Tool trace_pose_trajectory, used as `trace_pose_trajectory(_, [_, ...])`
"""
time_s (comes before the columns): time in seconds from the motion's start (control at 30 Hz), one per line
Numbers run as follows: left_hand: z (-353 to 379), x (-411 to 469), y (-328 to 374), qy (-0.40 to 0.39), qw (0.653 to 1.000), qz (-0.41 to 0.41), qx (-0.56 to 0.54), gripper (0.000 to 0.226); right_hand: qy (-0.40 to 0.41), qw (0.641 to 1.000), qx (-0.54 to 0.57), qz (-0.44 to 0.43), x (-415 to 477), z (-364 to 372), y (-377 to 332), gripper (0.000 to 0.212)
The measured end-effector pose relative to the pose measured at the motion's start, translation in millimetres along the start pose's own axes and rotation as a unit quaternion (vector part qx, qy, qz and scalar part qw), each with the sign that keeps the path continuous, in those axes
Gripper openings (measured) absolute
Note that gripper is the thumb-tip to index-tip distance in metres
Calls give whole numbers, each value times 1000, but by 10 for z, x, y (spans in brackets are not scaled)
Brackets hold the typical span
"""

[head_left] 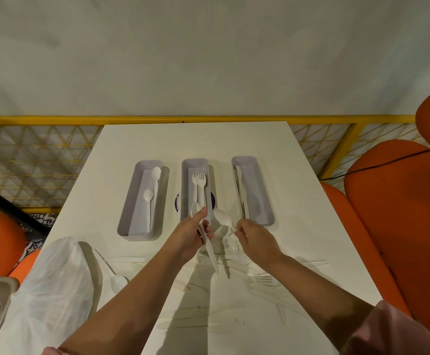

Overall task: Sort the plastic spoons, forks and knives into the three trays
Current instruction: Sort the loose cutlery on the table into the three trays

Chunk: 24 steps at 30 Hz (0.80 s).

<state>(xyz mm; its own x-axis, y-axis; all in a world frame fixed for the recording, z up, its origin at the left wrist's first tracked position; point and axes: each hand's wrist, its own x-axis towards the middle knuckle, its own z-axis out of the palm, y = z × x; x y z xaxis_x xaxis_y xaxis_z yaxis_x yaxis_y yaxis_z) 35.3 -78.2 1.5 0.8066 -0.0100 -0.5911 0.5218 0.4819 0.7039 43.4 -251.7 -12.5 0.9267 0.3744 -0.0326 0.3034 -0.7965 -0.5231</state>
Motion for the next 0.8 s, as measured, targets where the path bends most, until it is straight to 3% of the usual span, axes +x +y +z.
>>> trace_pose_trajectory(0.1, [33, -18, -11, -23, 999, 27, 22, 25, -9, 988, 157, 5, 60, -3, -193, 10])
trace_pose_trajectory(0.27, [52, -45, -18, -42, 996, 47, 57, 27, -34, 970, 239, 39, 138, 52, -381, 8])
trace_pose_trajectory(0.53, [66, -63, 1, -9, 998, 51, 48, 11, -62, 971, 225, 46, 159, 21, -340, 17])
trace_pose_trajectory(0.67, [10, -36, 13, -8, 999, 30, 34, 24, -57, 984, 160, 47, 141, -36, -129, 16])
trace_pose_trajectory(0.8, [-21, -25, 9, -7, 1000, 18, 17, 27, -141, 984, 71, 86, 77, -2, 114, 8])
